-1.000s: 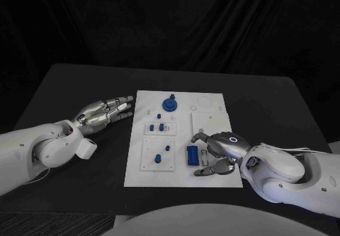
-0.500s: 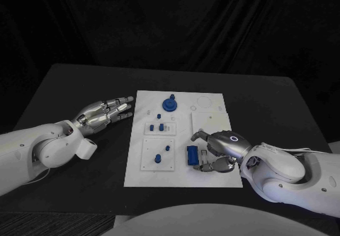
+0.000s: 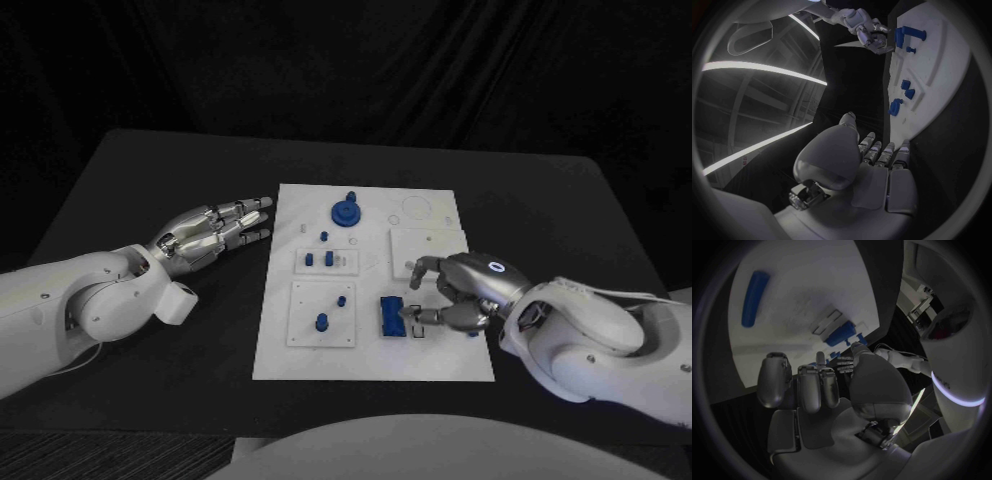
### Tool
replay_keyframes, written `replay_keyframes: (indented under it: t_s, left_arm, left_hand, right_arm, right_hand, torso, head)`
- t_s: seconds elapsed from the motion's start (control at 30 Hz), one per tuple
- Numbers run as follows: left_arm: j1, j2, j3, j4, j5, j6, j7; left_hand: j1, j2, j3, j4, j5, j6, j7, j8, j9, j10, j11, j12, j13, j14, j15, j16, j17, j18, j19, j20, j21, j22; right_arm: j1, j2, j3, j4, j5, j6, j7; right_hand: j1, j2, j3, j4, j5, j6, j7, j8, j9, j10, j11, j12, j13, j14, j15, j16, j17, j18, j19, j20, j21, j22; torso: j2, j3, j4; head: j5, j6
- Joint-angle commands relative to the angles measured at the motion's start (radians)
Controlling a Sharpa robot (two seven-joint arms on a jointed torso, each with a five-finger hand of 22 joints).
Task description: Assemble the parts on the task board
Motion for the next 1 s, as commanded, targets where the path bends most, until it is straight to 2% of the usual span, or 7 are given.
replay_keyframes:
  t_s: [0.03, 0.13, 0.17, 0.23, 0.4, 0.67, 1.0]
  left_arm:
    - [-0.001, 0.001, 0.001, 0.004, 0.006, 0.000, 0.012]
    - [-0.001, 0.002, 0.001, 0.005, 0.006, -0.004, 0.012]
    - [-0.001, 0.002, 0.001, 0.006, 0.006, -0.005, 0.013]
    - [-0.001, 0.003, 0.001, 0.006, 0.006, -0.006, 0.013]
    - [-0.001, 0.006, 0.001, 0.008, 0.006, -0.009, 0.012]
    - [-0.001, 0.008, 0.001, 0.006, 0.006, -0.010, 0.012]
    - [-0.001, 0.011, 0.001, 0.010, 0.006, -0.006, 0.010]
  left_hand:
    - [0.009, -0.003, 0.004, 0.000, 0.002, 0.002, 0.008, 0.006, 0.002, 0.002, 0.006, 0.005, 0.001, 0.003, 0.001, 0.006, 0.001, -0.008, 0.006, -0.003, 0.005, 0.001]
    - [0.009, -0.004, 0.003, 0.000, 0.002, 0.003, 0.008, 0.007, 0.002, 0.002, 0.006, 0.005, 0.001, 0.002, 0.001, 0.006, 0.001, -0.008, 0.006, -0.003, 0.005, 0.001]
    - [0.009, -0.005, 0.003, 0.000, 0.002, 0.004, 0.008, 0.007, 0.002, 0.002, 0.005, 0.005, 0.002, 0.002, 0.000, 0.006, 0.001, -0.009, 0.006, -0.003, 0.005, 0.001]
    - [0.009, -0.005, 0.003, 0.000, 0.002, 0.004, 0.008, 0.007, 0.002, 0.002, 0.005, 0.005, 0.002, 0.002, 0.000, 0.006, 0.001, -0.009, 0.006, -0.003, 0.005, 0.001]
    - [0.010, -0.006, 0.003, 0.000, 0.002, 0.006, 0.008, 0.008, 0.002, 0.003, 0.005, 0.006, 0.002, 0.003, -0.001, 0.006, 0.001, -0.009, 0.007, -0.003, 0.005, 0.002]
    - [0.010, -0.006, 0.003, 0.000, 0.002, 0.006, 0.008, 0.008, 0.002, 0.004, 0.005, 0.006, 0.002, 0.003, -0.001, 0.007, 0.001, -0.009, 0.007, -0.003, 0.006, 0.002]
    - [0.012, -0.007, 0.003, -0.001, 0.005, 0.006, 0.009, 0.008, 0.002, 0.005, 0.006, 0.006, 0.002, 0.002, -0.002, 0.006, 0.001, -0.009, 0.006, -0.003, 0.005, 0.001]
  right_arm:
    - [0.075, -0.022, 0.003, 0.005, 0.307, 0.027, -0.059]
    - [0.138, -0.037, 0.003, -0.004, 0.417, 0.090, -0.107]
    - [0.155, -0.041, 0.003, -0.008, 0.437, 0.119, -0.128]
    - [0.188, -0.047, 0.003, -0.019, 0.462, 0.192, -0.185]
    - [0.223, -0.053, 0.003, -0.047, 0.394, 0.361, -0.285]
    - [0.235, -0.042, 0.003, -0.073, 0.263, 0.505, -0.334]
    - [0.235, -0.027, 0.003, -0.076, 0.282, 0.546, -0.347]
  right_hand:
    - [-0.010, 0.011, -0.010, -0.002, -0.009, 0.091, -0.013, 0.004, 0.011, 0.102, -0.006, 0.003, 0.263, 0.090, 0.001, 0.009, 0.179, -0.015, 0.025, -0.006, 0.019, 0.192]
    - [0.023, 0.008, -0.006, -0.007, 0.051, 0.189, -0.025, -0.068, 0.002, 0.102, -0.016, 0.003, 0.263, 0.092, -0.010, 0.017, 0.193, -0.018, 0.027, -0.017, 0.033, 0.195]
    - [0.048, 0.005, 0.002, -0.007, 0.107, 0.243, -0.031, -0.107, -0.003, 0.102, -0.022, 0.003, 0.263, 0.093, -0.014, 0.020, 0.199, -0.019, 0.028, -0.020, 0.040, 0.196]
    - [0.066, 0.002, 0.007, -0.008, 0.098, 0.356, -0.041, -0.238, -0.024, 0.102, -0.028, 0.003, 0.263, 0.094, -0.021, 0.023, 0.205, -0.020, 0.027, -0.030, 0.049, 0.197]
    - [0.153, -0.017, 0.013, -0.041, -0.022, 0.447, -0.038, -0.385, -0.028, 0.102, -0.027, 0.003, 0.263, 0.101, -0.019, 0.038, 0.239, -0.021, 0.027, -0.026, 0.057, 0.198]
    - [0.148, -0.009, 0.010, -0.026, -0.079, 0.535, -0.049, -0.441, 0.002, 0.102, -0.034, 0.003, 0.263, 0.106, -0.032, 0.048, 0.263, -0.023, 0.032, -0.036, 0.070, 0.201]
    - [0.086, 0.018, -0.002, -0.008, -0.094, 0.612, -0.064, -0.497, 0.025, 0.102, -0.046, 0.003, 0.263, 0.106, -0.046, 0.048, 0.263, -0.026, 0.037, -0.048, 0.087, 0.206]
  torso:
    - [-0.001, -0.0002, -0.0022]
    - [-0.001, -0.0023, 0.0002]
    - [-0.001, -0.0031, 0.0008]
    - [-0.001, -0.0026, -0.0008]
    - [0.001, -0.0027, 0.0015]
    - [0.000, 0.0002, -0.0010]
    - [0.000, 0.0003, -0.0008]
  head:
    - [-0.004, 0.000]
    - [-0.011, 0.000]
    - [-0.012, 0.000]
    - [-0.012, 0.000]
    - [-0.015, 0.000]
    - [-0.015, 0.000]
    - [-0.019, 0.000]
